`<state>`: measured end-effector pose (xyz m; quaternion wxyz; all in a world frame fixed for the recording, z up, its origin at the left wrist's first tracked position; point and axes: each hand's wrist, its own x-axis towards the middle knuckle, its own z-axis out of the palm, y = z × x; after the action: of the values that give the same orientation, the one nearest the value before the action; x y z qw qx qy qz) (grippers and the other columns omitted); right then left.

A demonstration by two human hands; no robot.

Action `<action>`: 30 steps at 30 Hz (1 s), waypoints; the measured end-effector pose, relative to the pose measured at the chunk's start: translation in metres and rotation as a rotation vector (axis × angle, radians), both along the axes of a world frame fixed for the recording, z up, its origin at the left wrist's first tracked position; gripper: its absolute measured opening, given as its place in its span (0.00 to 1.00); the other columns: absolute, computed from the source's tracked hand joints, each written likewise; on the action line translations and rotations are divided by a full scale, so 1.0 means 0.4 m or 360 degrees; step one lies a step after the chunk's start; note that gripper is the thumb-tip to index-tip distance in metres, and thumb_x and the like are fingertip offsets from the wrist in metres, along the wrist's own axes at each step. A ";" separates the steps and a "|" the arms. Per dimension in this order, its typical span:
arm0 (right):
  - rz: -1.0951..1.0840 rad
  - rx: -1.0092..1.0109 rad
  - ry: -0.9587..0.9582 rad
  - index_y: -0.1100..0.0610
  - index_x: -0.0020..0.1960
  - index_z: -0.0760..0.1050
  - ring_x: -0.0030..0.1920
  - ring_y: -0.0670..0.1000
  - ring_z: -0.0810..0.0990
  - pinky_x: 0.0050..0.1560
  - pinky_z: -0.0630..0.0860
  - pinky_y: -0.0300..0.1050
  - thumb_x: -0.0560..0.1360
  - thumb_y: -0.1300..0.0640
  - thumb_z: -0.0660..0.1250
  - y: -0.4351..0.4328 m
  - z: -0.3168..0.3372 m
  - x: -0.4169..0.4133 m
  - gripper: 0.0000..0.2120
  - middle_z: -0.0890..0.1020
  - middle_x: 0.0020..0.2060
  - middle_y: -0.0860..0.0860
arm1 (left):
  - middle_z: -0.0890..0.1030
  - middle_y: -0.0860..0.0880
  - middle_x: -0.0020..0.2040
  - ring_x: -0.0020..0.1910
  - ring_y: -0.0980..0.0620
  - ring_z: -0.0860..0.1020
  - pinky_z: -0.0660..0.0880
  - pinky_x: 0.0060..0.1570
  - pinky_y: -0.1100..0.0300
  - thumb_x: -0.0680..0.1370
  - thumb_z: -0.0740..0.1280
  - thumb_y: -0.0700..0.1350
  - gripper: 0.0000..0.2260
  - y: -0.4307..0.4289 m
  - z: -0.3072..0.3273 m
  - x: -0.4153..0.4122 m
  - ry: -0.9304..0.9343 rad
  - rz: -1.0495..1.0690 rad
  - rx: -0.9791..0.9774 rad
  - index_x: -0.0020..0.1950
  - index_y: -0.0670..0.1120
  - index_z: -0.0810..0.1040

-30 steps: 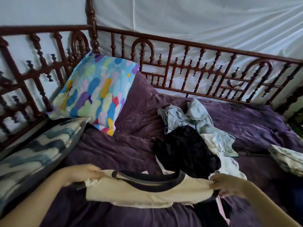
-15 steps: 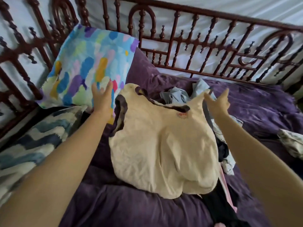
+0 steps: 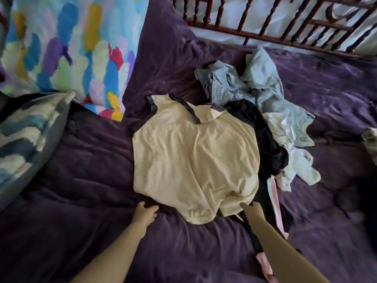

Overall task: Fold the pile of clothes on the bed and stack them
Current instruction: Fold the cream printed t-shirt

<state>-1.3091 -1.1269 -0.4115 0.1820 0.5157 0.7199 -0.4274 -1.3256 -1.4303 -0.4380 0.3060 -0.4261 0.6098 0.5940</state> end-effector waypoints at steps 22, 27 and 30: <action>-0.0725 -0.0763 0.0711 0.58 0.35 0.66 0.17 0.45 0.72 0.17 0.67 0.33 0.77 0.63 0.63 0.294 0.044 0.114 0.12 0.74 0.22 0.52 | 0.78 0.47 0.56 0.54 0.50 0.76 0.71 0.54 0.55 0.78 0.59 0.41 0.09 0.126 0.101 -0.055 0.0591 0.0852 0.0373 0.56 0.47 0.74; -0.0191 -0.1115 0.0798 0.52 0.46 0.81 0.31 0.55 0.81 0.27 0.76 0.45 0.49 0.45 0.83 0.370 0.138 0.156 0.28 0.83 0.38 0.55 | 0.78 0.45 0.56 0.55 0.48 0.77 0.77 0.48 0.55 0.78 0.57 0.35 0.14 0.034 0.214 0.019 0.0840 0.0652 0.0407 0.62 0.43 0.72; -0.0085 -0.1100 0.0818 0.52 0.67 0.71 0.49 0.63 0.74 0.44 0.75 0.51 0.65 0.48 0.75 0.413 0.171 0.193 0.33 0.78 0.59 0.60 | 0.78 0.44 0.52 0.46 0.51 0.79 0.78 0.40 0.59 0.77 0.62 0.34 0.08 -0.013 0.285 0.055 0.0872 0.0361 0.0043 0.53 0.43 0.74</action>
<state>-1.2318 -0.9617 -0.3430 0.1477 0.3199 0.5428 -0.7624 -1.3037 -1.4354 -0.3239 0.0674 -0.3113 0.6101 0.7255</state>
